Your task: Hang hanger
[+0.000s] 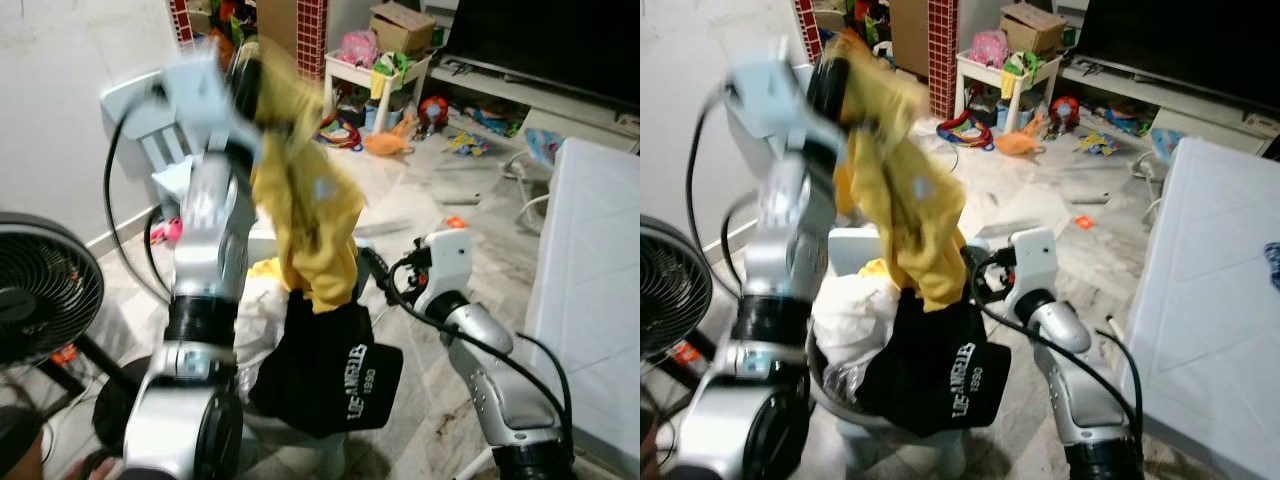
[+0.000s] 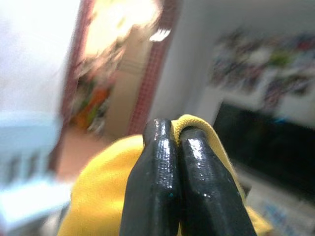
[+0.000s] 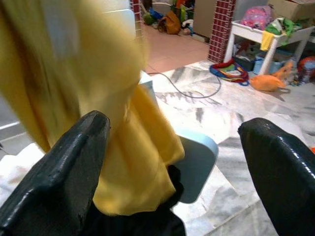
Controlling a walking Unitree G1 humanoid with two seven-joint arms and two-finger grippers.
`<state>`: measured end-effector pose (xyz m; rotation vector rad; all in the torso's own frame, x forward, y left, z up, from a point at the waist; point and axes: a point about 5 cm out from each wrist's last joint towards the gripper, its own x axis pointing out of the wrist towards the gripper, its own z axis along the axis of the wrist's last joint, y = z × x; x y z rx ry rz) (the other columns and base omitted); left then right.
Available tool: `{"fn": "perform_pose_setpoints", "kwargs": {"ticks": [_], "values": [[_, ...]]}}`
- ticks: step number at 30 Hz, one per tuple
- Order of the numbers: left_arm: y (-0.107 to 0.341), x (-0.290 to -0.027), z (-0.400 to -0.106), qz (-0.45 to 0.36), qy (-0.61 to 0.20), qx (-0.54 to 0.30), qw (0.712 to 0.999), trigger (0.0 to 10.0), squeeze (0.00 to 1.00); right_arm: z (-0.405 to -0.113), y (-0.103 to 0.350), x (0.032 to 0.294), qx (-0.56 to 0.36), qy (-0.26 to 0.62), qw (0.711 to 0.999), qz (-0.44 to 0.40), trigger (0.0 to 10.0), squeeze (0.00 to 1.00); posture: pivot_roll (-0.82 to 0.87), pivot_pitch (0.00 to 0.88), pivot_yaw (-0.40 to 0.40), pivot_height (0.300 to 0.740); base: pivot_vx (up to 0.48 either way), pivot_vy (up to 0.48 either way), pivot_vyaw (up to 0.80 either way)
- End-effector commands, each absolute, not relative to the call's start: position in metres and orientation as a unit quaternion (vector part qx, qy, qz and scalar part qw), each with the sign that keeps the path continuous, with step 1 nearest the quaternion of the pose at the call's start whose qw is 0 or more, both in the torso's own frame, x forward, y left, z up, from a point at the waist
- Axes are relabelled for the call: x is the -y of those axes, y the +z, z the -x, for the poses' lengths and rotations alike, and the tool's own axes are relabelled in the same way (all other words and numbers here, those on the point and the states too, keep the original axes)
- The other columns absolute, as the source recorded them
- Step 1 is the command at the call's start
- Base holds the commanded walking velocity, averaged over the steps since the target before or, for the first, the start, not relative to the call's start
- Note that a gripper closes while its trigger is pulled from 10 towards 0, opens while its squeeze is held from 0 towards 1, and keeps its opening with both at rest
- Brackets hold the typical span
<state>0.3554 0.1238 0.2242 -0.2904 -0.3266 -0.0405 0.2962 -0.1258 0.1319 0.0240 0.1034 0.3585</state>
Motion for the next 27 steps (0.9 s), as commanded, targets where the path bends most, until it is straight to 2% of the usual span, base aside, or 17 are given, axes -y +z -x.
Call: {"fn": "perform_pose_setpoints", "kwargs": {"ticks": [1, 3, 7, 11, 17, 20, 27], "values": [[0.197, -0.134, -0.337, 0.142, 0.016, 0.118, 0.983, 0.0, 0.00, -0.297, 0.132, 0.126, -0.054, 0.177, 0.983, -0.007, 10.0, 0.00, 0.02, 0.038, -0.054, 0.740, 0.000, 0.000, 0.00], [0.184, -0.138, -0.328, 0.140, 0.029, 0.097, 0.985, 0.0, 0.00, -0.298, 0.132, 0.126, -0.055, 0.178, 0.983, -0.007, 10.0, 0.00, 0.03, 0.040, -0.057, 0.740, 0.000, 0.000, 0.00], [0.139, -0.142, -0.311, 0.143, 0.047, -0.021, 0.988, 0.0, 0.00, -0.299, 0.132, 0.125, -0.056, 0.183, 0.981, -0.005, 10.0, 0.00, 0.03, 0.045, -0.063, 0.740, 0.000, 0.000, 0.00], [0.124, -0.136, -0.302, 0.144, 0.031, -0.059, 0.987, 0.0, 0.00, -0.299, 0.132, 0.124, -0.055, 0.184, 0.981, -0.006, 10.0, 0.00, 0.03, 0.051, -0.064, 0.740, 0.000, 0.000, 0.00], [0.105, -0.121, -0.284, 0.095, -0.029, -0.140, 0.985, 0.0, 0.00, -0.299, 0.132, 0.126, -0.056, 0.183, 0.981, -0.005, 10.0, 0.00, 0.03, 0.056, -0.061, 0.740, 0.000, 0.000, 0.00], [0.092, -0.104, -0.271, 0.062, -0.094, -0.192, 0.975, 0.0, 0.00, -0.299, 0.132, 0.125, -0.056, 0.183, 0.982, -0.006, 10.0, 0.00, 0.04, 0.057, -0.058, 0.740, 0.000, 0.000, 0.00], [0.088, -0.089, -0.260, 0.018, -0.158, -0.203, 0.966, 0.0, 0.00, -0.299, 0.132, 0.123, -0.055, 0.183, 0.982, -0.005, 10.0, 0.00, 0.03, 0.059, -0.057, 0.740, 0.000, 0.000, 0.00]]}}
